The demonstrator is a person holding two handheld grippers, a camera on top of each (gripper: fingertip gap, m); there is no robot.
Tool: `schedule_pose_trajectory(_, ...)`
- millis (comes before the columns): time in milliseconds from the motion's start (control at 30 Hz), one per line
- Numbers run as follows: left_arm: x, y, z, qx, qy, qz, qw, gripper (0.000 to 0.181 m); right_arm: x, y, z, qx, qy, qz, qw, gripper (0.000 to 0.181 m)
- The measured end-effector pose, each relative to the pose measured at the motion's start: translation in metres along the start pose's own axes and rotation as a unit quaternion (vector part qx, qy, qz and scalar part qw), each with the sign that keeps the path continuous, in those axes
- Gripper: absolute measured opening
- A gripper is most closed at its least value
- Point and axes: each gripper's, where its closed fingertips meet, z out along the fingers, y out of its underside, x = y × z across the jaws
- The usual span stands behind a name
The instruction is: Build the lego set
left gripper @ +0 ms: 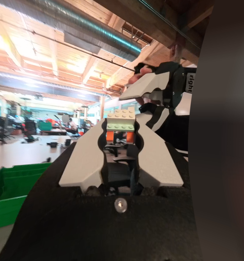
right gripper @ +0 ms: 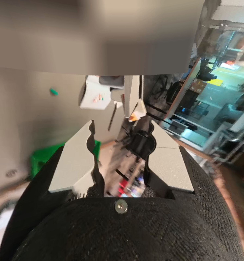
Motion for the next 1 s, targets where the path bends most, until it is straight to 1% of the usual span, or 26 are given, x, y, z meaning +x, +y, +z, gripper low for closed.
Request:
schedule_pose_trajectory(33,-0.002,-0.004,-0.003,0.010,-0.019,0.031,0.999,0.036,0.001,-0.003,-0.001,0.019,0.007,0.031,0.999,0.076)
schedule_pose_trajectory(67,-0.007,-0.010,-0.007,0.026,-0.057,0.075,0.995,0.036,0.004,-0.006,-0.002,0.043,0.019,0.068,0.997,0.075)
schedule_pose_trajectory(100,-0.013,-0.016,-0.014,0.040,-0.110,0.137,0.984,0.036,0.009,-0.011,-0.003,0.069,0.035,0.111,0.991,0.068)
schedule_pose_trajectory(133,-0.020,-0.023,-0.023,0.046,-0.175,0.209,0.961,0.036,0.015,-0.015,-0.005,0.097,0.057,0.158,0.981,0.062)
schedule_pose_trajectory(167,-0.025,-0.030,-0.033,0.049,-0.240,0.279,0.929,0.036,0.022,-0.021,-0.006,0.128,0.076,0.204,0.968,0.055)
schedule_pose_trajectory(200,-0.024,-0.037,-0.043,0.055,-0.289,0.341,0.893,0.036,0.027,-0.028,-0.008,0.160,0.094,0.245,0.952,0.049)
schedule_pose_trajectory(233,-0.020,-0.044,-0.050,0.063,-0.323,0.391,0.860,0.036,0.029,-0.037,-0.008,0.191,0.104,0.273,0.937,0.042)
schedule_pose_trajectory(267,-0.014,-0.048,-0.055,0.068,-0.346,0.428,0.832,0.036,0.030,-0.046,-0.008,0.216,0.112,0.291,0.925,0.041)
schedule_pose_trajectory(333,-0.004,-0.053,-0.061,0.067,-0.384,0.481,0.786,0.036,0.032,-0.063,-0.006,0.248,0.137,0.303,0.910,0.041)
schedule_pose_trajectory(400,0.008,-0.054,-0.064,0.063,-0.400,0.522,0.750,0.036,0.036,-0.077,-0.009,0.271,0.172,0.299,0.899,0.045)
schedule_pose_trajectory(467,0.020,-0.057,-0.067,0.062,-0.412,0.554,0.721,0.036,0.038,-0.086,-0.010,0.279,0.191,0.291,0.895,0.044)
schedule_pose_trajectory(567,0.034,-0.057,-0.069,0.053,-0.416,0.586,0.693,0.036,0.040,-0.094,-0.011,0.292,0.192,0.290,0.891,0.041)
schedule_pose_trajectory(667,0.044,-0.057,-0.069,0.042,-0.419,0.606,0.675,0.036,0.039,-0.100,-0.012,0.303,0.187,0.287,0.889,0.028)
schedule_pose_trajectory(867,0.056,-0.058,-0.069,0.015,-0.431,0.638,0.638,0.036,0.039,-0.110,-0.015,0.311,0.200,0.273,0.888,0.021)
schedule_pose_trajectory(1000,0.062,-0.062,-0.071,0.005,-0.444,0.641,0.626,0.036,0.041,-0.115,-0.019,0.314,0.222,0.263,0.885,0.020)
